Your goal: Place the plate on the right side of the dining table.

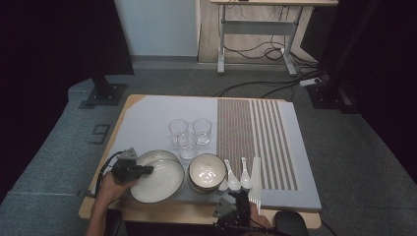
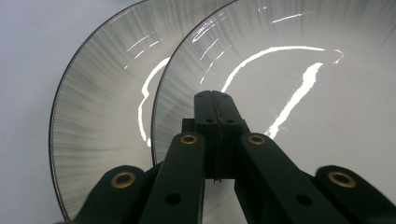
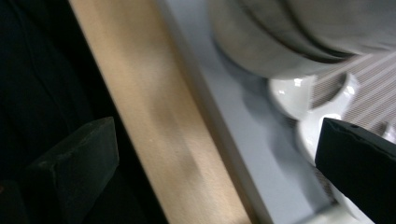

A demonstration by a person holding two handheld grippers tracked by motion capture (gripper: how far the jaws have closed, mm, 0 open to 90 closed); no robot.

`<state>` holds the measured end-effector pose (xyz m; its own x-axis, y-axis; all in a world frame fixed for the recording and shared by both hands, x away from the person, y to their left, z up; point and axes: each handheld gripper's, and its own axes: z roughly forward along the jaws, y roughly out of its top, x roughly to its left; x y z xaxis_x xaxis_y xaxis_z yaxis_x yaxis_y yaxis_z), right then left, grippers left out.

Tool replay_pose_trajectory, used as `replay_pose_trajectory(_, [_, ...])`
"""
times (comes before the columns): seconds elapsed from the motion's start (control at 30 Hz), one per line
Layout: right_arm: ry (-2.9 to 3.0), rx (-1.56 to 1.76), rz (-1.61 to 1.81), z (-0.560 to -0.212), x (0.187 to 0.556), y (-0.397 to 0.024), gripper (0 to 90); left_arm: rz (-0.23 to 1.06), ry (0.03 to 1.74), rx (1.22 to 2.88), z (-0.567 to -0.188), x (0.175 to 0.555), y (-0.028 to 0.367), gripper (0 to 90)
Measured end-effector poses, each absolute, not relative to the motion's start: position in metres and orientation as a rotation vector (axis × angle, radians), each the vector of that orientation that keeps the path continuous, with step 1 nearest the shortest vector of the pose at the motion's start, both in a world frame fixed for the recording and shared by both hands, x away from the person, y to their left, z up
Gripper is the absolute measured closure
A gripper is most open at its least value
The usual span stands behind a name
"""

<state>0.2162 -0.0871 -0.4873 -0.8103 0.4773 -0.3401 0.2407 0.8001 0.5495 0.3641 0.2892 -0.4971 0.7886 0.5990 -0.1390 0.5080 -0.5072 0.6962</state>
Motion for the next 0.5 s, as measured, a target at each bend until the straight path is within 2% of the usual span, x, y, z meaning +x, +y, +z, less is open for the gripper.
replay_pose_trajectory(0.2, [2.473, 0.406, 0.578, -0.495, 0.209, -0.068, 0.0, 0.152, 0.816, 2.208, -0.497, 0.364, 0.289, 90.0])
replay_pose_trajectory(0.5, [2.343, 0.168, 0.385, -0.507, 0.199, -0.035, 10.2, 0.150, 0.816, 2.209, -0.497, 0.364, 0.289, 90.0])
